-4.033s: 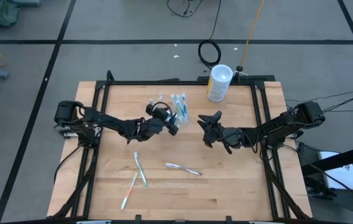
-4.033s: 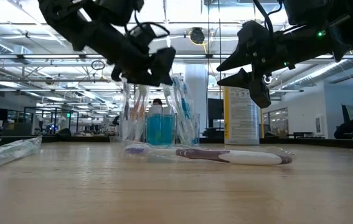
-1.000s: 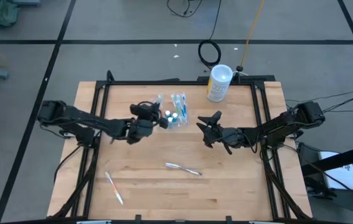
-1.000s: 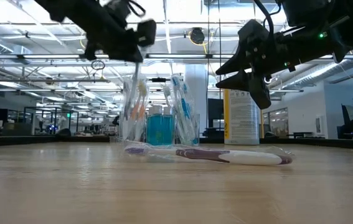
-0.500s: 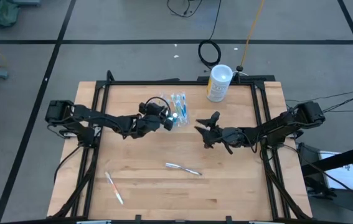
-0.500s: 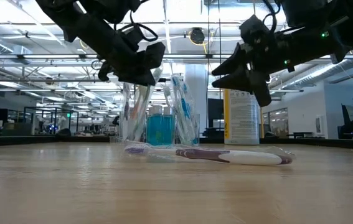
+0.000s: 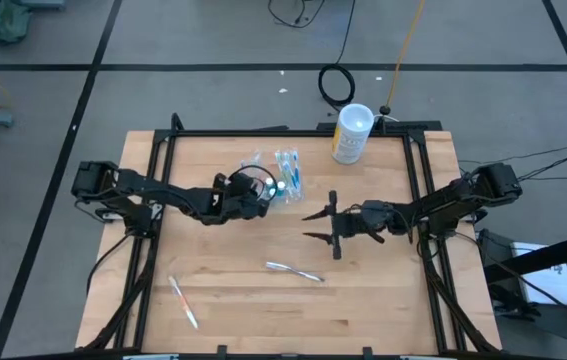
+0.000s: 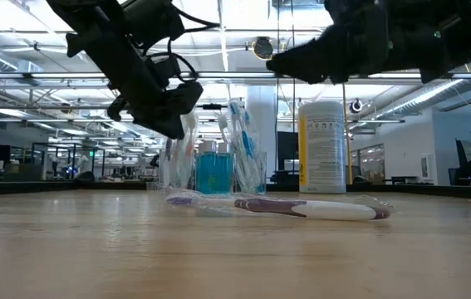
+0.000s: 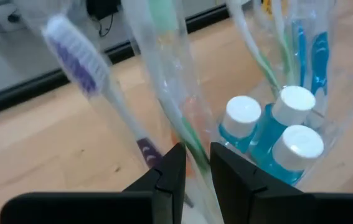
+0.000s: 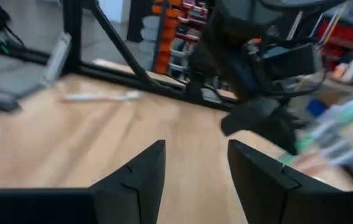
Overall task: Pick & Place toothbrushing station
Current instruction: Put the green toothbrush into the transparent organizer, then put the purple toothbrush into the transparent organizer
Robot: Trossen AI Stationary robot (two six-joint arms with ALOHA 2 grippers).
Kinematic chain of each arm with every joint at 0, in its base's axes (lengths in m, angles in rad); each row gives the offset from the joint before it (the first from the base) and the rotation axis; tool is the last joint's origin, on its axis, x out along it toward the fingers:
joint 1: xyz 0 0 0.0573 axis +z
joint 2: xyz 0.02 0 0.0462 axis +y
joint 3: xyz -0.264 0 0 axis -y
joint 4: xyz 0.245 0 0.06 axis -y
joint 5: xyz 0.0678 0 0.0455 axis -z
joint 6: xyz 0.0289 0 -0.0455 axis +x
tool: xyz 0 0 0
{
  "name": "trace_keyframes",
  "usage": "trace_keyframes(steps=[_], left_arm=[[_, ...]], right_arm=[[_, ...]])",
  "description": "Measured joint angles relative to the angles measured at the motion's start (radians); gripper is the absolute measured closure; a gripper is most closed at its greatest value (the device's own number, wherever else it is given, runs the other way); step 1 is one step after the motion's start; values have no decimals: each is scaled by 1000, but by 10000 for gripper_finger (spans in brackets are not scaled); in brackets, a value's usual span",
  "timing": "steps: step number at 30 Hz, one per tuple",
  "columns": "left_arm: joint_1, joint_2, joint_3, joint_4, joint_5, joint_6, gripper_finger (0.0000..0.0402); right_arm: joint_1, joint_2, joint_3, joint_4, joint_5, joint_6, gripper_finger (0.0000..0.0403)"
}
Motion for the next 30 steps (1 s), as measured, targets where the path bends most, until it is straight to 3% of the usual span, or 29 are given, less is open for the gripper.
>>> trace_keyframes(steps=[9, 18, 25, 30], left_arm=[[-16, -122, 2, -40, 72, 64, 321], [-40, -206, 3, -80, 77, 89, 321], [-46, -204, 2, -91, 70, 79, 321], [-46, -203, 2, -80, 70, 75, 321]], right_arm=[[44, 3, 182, -343, -6, 216, 236], [100, 132, 320, -534, -5, 299, 236], [108, 268, 331, -531, -19, 440, 236], [111, 389, 331, -409, -93, 563, 236]])
